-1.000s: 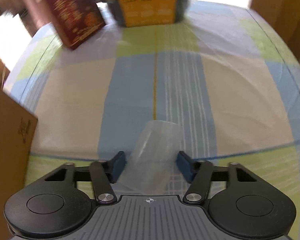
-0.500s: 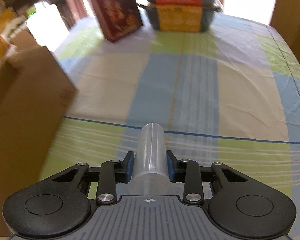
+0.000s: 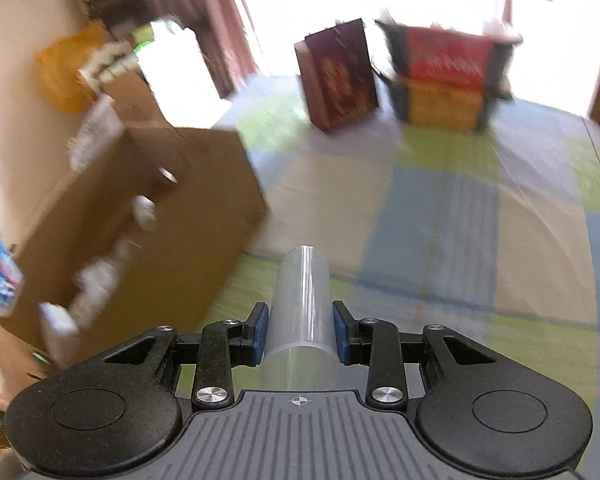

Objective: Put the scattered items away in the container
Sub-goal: 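Carry the container with the left tool and lid with the right tool to the cardboard box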

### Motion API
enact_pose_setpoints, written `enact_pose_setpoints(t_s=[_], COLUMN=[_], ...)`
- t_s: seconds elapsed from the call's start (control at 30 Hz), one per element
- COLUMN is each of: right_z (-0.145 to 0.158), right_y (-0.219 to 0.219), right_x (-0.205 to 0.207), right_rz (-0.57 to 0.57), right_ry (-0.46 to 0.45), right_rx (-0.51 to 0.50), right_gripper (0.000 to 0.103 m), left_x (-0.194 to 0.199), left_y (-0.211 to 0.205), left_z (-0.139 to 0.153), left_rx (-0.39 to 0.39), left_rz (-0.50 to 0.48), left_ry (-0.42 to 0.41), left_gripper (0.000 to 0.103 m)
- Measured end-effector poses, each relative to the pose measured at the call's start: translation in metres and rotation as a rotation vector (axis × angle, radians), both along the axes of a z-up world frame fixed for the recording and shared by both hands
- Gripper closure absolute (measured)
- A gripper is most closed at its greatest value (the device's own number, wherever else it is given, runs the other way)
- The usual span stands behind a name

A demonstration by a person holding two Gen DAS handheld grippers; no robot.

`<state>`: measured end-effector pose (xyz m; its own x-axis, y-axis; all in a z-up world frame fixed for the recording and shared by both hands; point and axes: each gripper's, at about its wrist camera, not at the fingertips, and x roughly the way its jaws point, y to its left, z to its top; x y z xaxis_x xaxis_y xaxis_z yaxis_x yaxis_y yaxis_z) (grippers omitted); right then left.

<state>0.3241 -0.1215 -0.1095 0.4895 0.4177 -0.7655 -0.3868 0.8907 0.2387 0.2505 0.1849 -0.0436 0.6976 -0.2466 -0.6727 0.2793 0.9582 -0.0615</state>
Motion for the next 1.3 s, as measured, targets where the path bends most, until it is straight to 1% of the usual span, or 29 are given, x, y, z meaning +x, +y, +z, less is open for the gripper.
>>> enact_pose_setpoints(t_s=[0.07, 0.2, 0.4, 0.53, 0.77, 0.9, 1.03, 1.2, 1.3], right_z=[0.015, 0.033, 0.041, 0.037, 0.020, 0.010, -0.001, -0.019, -0.028], right_y=[0.012, 0.036, 0.075, 0.099, 0.129, 0.146, 0.160, 0.171, 0.175], right_x=[0.001, 0.006, 0.017, 0.021, 0.027, 0.033, 0.045, 0.062, 0.068], right_rz=[0.028, 0.070, 0.134, 0.175, 0.235, 0.272, 0.303, 0.358, 0.391], right_ry=[-0.029, -0.060, -0.084, -0.083, -0.089, -0.114, -0.148, -0.169, -0.178], right_rx=[0.034, 0.083, 0.125, 0.125, 0.086, 0.037, -0.032, -0.122, -0.152], right_gripper=[0.067, 0.067, 0.067, 0.067, 0.067, 0.067, 0.067, 0.067, 0.067], left_x=[0.002, 0.008, 0.023, 0.036, 0.062, 0.081, 0.103, 0.125, 0.135], left_y=[0.000, -0.001, -0.008, -0.012, -0.019, -0.019, -0.015, -0.015, -0.017], left_z=[0.001, 0.002, -0.001, -0.005, -0.017, -0.026, -0.039, -0.054, -0.061], left_rx=[0.004, 0.022, 0.060, 0.082, 0.125, 0.156, 0.178, 0.207, 0.217], left_rz=[0.004, 0.007, 0.002, -0.001, -0.004, -0.001, 0.000, -0.005, -0.010], left_ry=[-0.006, -0.016, -0.028, -0.030, -0.032, -0.026, 0.007, 0.047, 0.063], left_gripper=[0.047, 0.047, 0.047, 0.047, 0.047, 0.047, 0.047, 0.047, 0.047])
